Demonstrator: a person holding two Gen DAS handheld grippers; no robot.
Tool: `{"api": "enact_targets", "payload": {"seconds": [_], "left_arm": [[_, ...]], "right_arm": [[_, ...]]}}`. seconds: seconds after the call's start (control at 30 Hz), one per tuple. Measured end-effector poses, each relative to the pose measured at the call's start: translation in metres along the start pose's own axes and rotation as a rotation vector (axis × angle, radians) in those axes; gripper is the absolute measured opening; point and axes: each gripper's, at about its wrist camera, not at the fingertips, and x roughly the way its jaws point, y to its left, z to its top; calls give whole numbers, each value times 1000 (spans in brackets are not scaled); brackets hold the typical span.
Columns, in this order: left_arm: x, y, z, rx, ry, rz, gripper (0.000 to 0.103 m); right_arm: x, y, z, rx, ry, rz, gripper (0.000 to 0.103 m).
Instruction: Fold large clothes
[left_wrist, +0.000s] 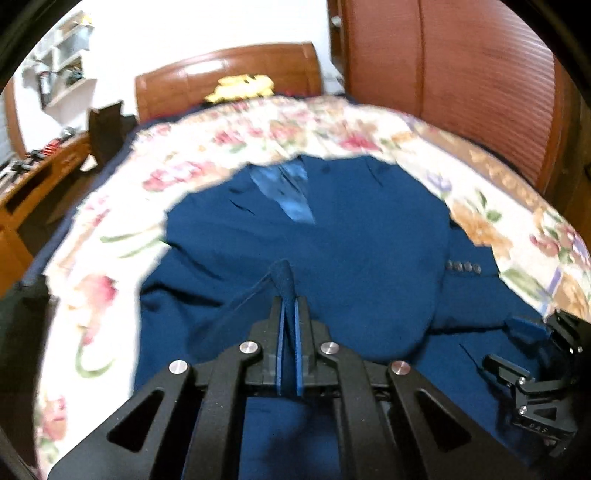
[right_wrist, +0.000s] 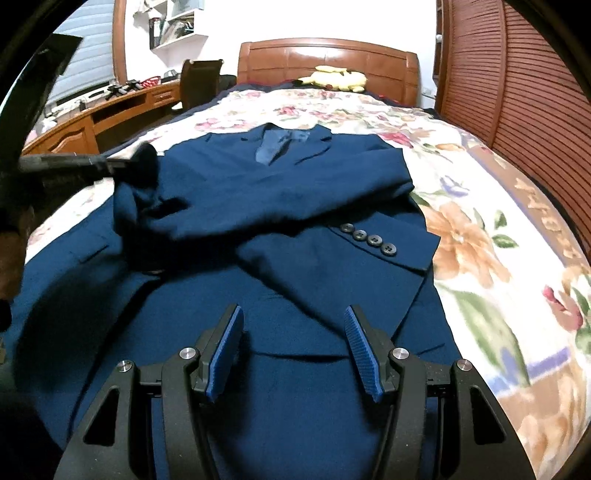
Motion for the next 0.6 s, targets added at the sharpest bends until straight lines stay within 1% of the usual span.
{"api": "enact_targets", "payload": {"seconds": [0.07,0.13,0.27,0.33,0.4,0.47,0.53,0.6], "left_arm": [[-15,15,2,-15,-24,17,5],[-25,27,1,-27,-30,22,5],[-43,42,-14,-32,-38,14,5],[-47,43,-24,-19,-32,2,5],[-47,41,-37,13,-7,-8,5],[-51,40,-53,26,2,-39,6],[-53,37,-64,34,7,-52,7],[-57,33,-77,56,4,-52,11]], "right_arm": [[-8,1,0,-14,-21,-1,59],[-15,-3,-2,-2,-45,4,59],[-30,-13,-5,37,-81,48,59],[-35,-16,-6,39,-97,59,59],[-38,-19,-8,40,-107,71,59],[-36,-23,-9,49,-113,72,59],[-33,-25,-11,54,-112,79,59],[-31,-24,-13,42,-105,66,59]]}}
